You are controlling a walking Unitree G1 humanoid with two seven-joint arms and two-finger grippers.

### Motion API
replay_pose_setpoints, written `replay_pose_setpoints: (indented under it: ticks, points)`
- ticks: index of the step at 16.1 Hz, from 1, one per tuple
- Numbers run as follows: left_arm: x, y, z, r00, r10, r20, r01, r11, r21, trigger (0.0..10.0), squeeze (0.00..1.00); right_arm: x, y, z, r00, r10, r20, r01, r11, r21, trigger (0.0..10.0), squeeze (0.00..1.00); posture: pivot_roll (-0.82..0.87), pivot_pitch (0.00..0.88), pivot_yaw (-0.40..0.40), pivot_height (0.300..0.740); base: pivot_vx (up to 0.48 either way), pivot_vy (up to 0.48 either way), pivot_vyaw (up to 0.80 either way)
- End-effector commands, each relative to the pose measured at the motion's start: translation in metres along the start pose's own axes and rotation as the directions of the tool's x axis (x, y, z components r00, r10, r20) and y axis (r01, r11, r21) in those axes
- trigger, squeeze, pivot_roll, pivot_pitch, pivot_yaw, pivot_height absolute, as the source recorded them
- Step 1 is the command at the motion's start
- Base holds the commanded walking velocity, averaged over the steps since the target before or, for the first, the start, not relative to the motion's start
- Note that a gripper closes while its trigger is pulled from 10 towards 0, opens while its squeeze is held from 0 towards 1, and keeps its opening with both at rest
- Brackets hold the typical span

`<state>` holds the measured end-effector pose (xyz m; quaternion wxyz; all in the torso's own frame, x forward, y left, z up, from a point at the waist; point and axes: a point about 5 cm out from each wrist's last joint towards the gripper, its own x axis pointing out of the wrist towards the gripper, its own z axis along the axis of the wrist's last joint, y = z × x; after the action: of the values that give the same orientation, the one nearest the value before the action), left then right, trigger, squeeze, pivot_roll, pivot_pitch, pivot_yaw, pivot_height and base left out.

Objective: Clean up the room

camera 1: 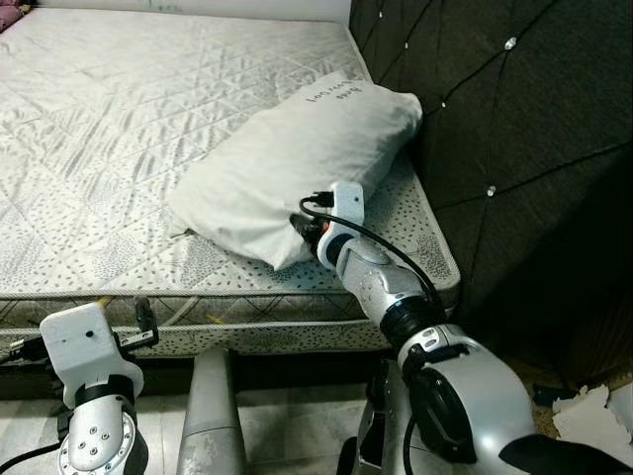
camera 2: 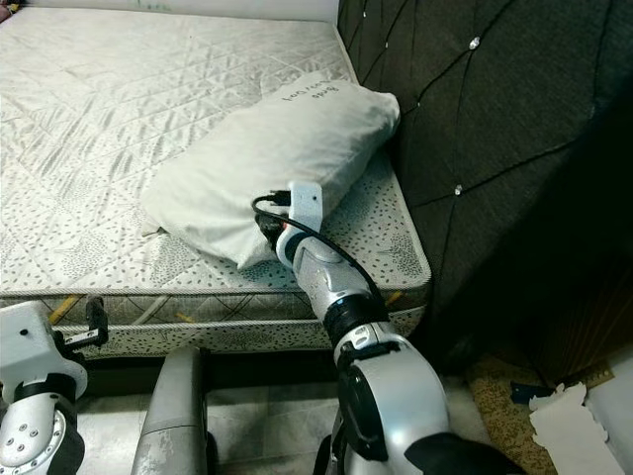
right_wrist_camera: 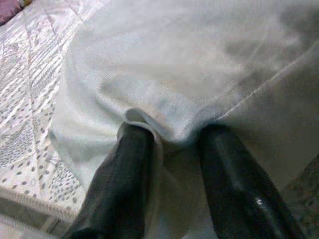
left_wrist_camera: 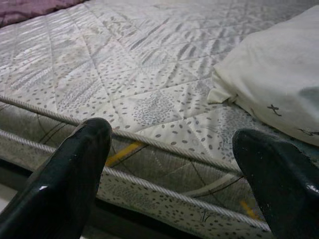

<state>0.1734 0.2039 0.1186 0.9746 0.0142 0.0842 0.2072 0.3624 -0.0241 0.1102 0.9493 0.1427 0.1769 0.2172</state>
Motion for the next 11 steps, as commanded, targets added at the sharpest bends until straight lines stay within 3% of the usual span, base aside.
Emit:
replay_pose_setpoints:
  ticks: [1, 4, 6, 8, 9, 11]
  points:
    - [0.000, -0.001, 0.001, 1.000, -0.011, -0.003, 0.011, 1.000, 0.002, 10.0, 0.00, 0.012, 0.081, 0.015, 0.977, 0.204, 0.066, -0.203, 0.979, -0.022, 0.0, 0.00, 0.23, 0.037, -0.077, 0.532, 0.000, 0.000, 0.00]
    - [0.000, 0.001, 0.001, 1.000, -0.003, 0.000, 0.003, 1.000, 0.000, 10.0, 0.00, 0.012, 0.078, 0.016, 0.976, 0.201, 0.083, -0.197, 0.979, -0.054, 0.0, 0.00, 0.23, 0.035, -0.083, 0.532, 0.000, 0.000, 0.00]
    - [0.000, 0.000, 0.001, 1.000, 0.001, -0.002, -0.001, 1.000, -0.002, 10.0, 0.00, 0.012, 0.078, 0.011, 0.978, 0.188, 0.088, -0.186, 0.982, -0.026, 0.0, 0.00, 0.23, 0.034, -0.084, 0.532, 0.000, 0.000, 0.00]
    - [0.001, -0.001, 0.001, 1.000, 0.000, 0.001, 0.000, 1.000, -0.004, 10.0, 0.00, 0.012, 0.072, 0.011, 0.982, 0.156, 0.107, -0.148, 0.986, -0.078, 0.0, 0.00, 0.23, 0.029, -0.084, 0.532, 0.000, 0.000, 0.00]
    - [0.003, -0.001, 0.002, 1.000, 0.001, 0.003, -0.001, 1.000, -0.005, 10.0, 0.00, 0.012, 0.061, 0.019, 0.983, 0.125, 0.133, -0.108, 0.985, -0.132, 0.0, 0.00, 0.23, 0.018, -0.085, 0.532, 0.000, 0.000, 0.00]
    - [0.006, 0.001, 0.003, 1.000, 0.007, 0.015, -0.007, 1.000, -0.003, 10.0, 0.00, 0.011, 0.026, 0.046, 0.984, 0.004, 0.177, 0.019, 0.992, -0.125, 0.0, 0.00, 0.22, 0.008, -0.087, 0.532, 0.000, 0.000, 0.00]
